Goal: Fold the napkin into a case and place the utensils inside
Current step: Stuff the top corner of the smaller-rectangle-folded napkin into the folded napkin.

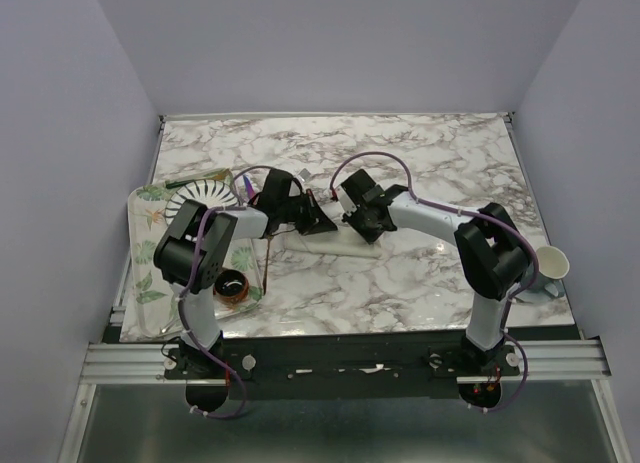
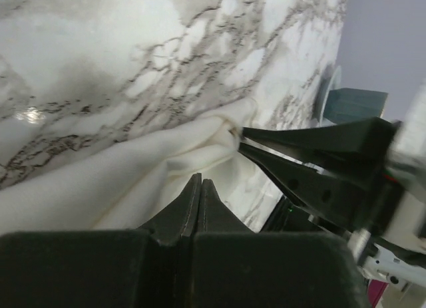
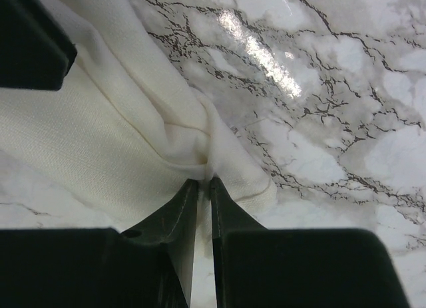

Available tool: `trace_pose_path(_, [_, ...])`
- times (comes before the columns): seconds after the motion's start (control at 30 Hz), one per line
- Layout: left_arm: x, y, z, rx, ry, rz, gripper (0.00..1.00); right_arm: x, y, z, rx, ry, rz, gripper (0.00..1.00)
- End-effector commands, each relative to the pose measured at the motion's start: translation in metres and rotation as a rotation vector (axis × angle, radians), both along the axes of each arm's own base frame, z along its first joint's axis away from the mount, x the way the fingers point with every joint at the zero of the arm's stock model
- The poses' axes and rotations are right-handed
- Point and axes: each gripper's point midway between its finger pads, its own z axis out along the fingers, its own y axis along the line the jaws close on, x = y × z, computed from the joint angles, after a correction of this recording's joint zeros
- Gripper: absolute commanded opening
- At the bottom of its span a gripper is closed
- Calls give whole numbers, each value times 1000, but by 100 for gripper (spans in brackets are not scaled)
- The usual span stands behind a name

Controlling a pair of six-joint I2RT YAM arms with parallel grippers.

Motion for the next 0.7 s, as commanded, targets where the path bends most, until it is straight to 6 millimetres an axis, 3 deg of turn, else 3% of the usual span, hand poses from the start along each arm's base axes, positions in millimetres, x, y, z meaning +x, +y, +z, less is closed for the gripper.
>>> trace_pose_path(0.0, [-13,-9,41,-105,-63,-45,0,-23,-2,-23,-4,127,-37,20])
trace_pose_path(0.23, [-32,-38,25,-134,-2,-95,0,-32,6,-18,47,187,-53,21])
trace_pose_path(0.37, [-30,-50,8,-134,41,-85,0,-35,6,-15,74,223,-77,22])
trace_pose_path(0.53, [-27,-47,-34,-73,115,-53,0,-32,0,1,118,232,-89,38])
trace_pose_path(0.67, [-30,-43,-51,-43,140,-59,0,-19,-6,22,159,206,-106,42])
